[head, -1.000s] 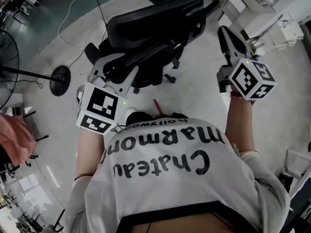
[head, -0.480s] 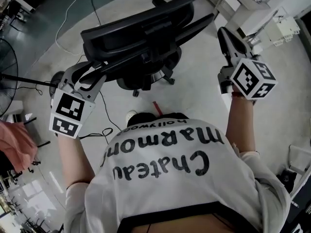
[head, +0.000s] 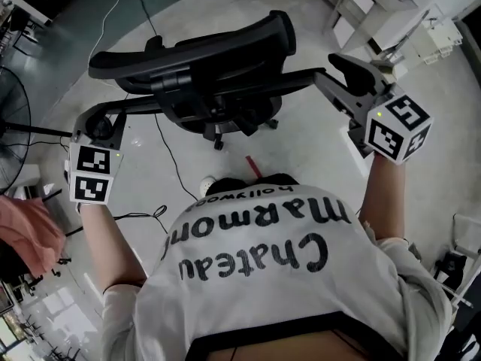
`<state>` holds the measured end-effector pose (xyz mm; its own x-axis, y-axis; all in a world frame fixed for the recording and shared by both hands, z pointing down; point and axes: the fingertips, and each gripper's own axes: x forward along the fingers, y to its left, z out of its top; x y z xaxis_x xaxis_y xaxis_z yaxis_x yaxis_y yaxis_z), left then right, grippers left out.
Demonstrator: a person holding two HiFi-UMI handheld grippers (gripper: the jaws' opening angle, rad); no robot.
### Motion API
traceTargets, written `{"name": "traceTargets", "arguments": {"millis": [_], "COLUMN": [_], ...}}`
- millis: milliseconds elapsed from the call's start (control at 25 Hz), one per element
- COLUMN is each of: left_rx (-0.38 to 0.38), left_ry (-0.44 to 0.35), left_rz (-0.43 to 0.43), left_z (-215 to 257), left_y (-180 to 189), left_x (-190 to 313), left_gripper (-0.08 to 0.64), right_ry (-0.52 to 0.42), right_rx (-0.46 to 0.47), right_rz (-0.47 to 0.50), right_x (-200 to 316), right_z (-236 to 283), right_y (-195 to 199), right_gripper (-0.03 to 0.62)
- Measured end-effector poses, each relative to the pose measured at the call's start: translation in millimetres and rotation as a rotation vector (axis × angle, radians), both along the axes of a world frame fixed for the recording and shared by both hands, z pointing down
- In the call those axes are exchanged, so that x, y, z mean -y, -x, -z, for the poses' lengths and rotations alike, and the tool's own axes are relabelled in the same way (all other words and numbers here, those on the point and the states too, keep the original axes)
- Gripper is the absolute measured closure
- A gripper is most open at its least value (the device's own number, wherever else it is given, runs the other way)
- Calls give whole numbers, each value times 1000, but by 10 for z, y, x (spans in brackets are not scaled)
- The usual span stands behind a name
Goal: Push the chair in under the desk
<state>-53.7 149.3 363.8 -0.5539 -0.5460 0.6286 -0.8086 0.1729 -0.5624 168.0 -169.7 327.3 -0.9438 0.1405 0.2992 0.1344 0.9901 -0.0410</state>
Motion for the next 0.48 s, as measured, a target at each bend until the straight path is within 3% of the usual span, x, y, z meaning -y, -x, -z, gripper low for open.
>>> {"name": "traceTargets", "arguments": {"millis": [200,480], "left_rx": [46,-22], "left_ry": [36,-31], "left_rz": [-13,-122], "left_z": [-15,-20], "left_y": [436,926], "left_x": [-174,-298], "left_gripper": [444,451], "right_ry": [-160,-216], "right_rx": [-208,-303], "right_rz": [106,56], "right_x": [-599,-1150], "right_z": [-373,-560], "right_y": [0,263], "right_gripper": [319,368]}}
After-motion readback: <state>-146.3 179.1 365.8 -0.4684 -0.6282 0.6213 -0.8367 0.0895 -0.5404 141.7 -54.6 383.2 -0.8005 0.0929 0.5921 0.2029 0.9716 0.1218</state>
